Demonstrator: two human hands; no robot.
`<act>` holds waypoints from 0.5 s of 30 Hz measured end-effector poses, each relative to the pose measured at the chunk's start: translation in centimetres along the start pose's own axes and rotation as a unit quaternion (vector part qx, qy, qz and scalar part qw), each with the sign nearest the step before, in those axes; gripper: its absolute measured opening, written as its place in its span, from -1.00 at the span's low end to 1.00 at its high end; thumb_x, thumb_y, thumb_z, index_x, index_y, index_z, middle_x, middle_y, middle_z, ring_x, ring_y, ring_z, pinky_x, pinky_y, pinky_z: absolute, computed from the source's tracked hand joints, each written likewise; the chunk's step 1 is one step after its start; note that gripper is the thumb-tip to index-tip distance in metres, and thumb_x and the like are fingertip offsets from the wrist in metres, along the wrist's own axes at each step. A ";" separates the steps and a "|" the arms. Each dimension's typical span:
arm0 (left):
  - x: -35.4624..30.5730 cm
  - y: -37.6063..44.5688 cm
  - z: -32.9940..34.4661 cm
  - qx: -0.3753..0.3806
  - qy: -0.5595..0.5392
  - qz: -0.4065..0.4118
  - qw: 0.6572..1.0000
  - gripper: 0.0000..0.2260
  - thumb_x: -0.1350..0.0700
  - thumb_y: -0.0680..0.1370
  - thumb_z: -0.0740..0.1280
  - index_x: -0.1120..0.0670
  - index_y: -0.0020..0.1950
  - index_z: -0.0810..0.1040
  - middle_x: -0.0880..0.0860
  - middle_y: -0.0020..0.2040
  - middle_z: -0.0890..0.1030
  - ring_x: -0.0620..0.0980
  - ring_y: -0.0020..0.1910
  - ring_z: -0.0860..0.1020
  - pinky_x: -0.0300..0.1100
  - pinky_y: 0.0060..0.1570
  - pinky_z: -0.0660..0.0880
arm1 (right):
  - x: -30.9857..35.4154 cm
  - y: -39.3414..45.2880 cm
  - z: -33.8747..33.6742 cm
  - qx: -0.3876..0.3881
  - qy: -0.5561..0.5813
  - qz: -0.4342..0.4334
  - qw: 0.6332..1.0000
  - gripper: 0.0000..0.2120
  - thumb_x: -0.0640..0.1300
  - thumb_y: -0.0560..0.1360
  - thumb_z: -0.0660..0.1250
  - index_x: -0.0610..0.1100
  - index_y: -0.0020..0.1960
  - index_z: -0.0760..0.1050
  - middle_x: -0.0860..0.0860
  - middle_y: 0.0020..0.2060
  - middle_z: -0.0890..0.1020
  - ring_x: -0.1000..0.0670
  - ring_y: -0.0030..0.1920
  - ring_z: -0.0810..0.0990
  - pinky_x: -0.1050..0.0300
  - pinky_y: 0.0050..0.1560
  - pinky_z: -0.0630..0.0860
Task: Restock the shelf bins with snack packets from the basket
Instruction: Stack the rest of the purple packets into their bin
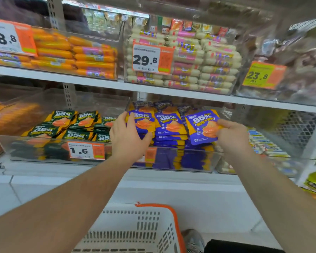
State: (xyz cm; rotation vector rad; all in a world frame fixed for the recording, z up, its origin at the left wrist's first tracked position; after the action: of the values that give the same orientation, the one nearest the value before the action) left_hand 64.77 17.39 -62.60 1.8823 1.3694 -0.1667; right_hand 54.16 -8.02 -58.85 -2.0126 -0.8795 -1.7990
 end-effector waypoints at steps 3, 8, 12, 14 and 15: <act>1.0 0.2 1.4 0.028 -0.014 -0.012 0.999 -0.21 -0.25 0.46 0.37 0.06 0.55 0.15 0.10 0.54 0.12 0.10 0.52 0.07 0.10 0.46 0.13 | 0.1 2.3 0.7 -0.004 -0.001 0.014 1.000 -0.59 -0.24 0.46 0.44 -0.15 0.30 0.54 -0.06 0.03 0.67 0.07 -0.21 0.60 0.26 -0.30 0.53; 1.6 -0.4 2.1 0.024 -0.003 0.007 1.000 -0.16 -0.24 0.42 0.43 0.10 0.53 0.15 0.09 0.53 0.13 0.08 0.53 0.06 0.11 0.45 0.22 | -0.5 4.7 2.4 0.030 -0.075 0.030 0.996 -0.65 -0.24 0.35 0.50 -0.18 0.13 0.63 -0.12 -0.04 0.69 -0.06 -0.12 0.65 -0.01 -0.01 0.64; 1.6 -0.6 2.0 0.021 -0.003 0.005 1.000 -0.16 -0.24 0.43 0.42 0.10 0.54 0.14 0.07 0.53 0.12 0.06 0.54 0.05 0.10 0.45 0.23 | -0.2 3.5 3.0 0.019 -0.187 0.014 0.982 -0.66 -0.05 0.51 0.40 -0.07 0.27 0.57 -0.12 0.16 0.63 -0.17 0.13 0.57 -0.08 0.18 0.54; 1.6 -0.5 2.1 0.023 0.000 0.007 1.000 -0.15 -0.24 0.43 0.42 0.11 0.54 0.13 0.07 0.54 0.10 0.06 0.54 0.04 0.09 0.45 0.22 | 0.0 2.8 3.1 0.009 -0.268 0.002 0.963 -0.69 -0.01 0.54 0.32 0.00 0.27 0.56 -0.11 0.20 0.60 -0.21 0.22 0.51 -0.11 0.24 0.47; 1.7 -0.5 2.1 0.025 -0.001 0.007 1.000 -0.15 -0.24 0.43 0.42 0.11 0.55 0.13 0.07 0.54 0.09 0.06 0.54 0.04 0.09 0.45 0.22 | 0.1 2.6 3.1 0.008 -0.296 0.000 0.955 -0.70 -0.04 0.55 0.30 0.02 0.26 0.56 -0.12 0.21 0.60 -0.22 0.25 0.48 -0.12 0.26 0.44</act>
State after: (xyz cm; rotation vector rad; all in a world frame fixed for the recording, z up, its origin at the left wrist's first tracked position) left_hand 65.69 17.33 -65.22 1.9322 1.3615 -0.1957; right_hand 58.22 -8.11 -58.81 -2.5856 -1.0348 -1.1769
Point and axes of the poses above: each hand's wrist, its own y-axis towards the middle knuckle, its own z-axis out of the palm, x = y × z, the point moved 3 cm from there along y, towards the middle knuckle
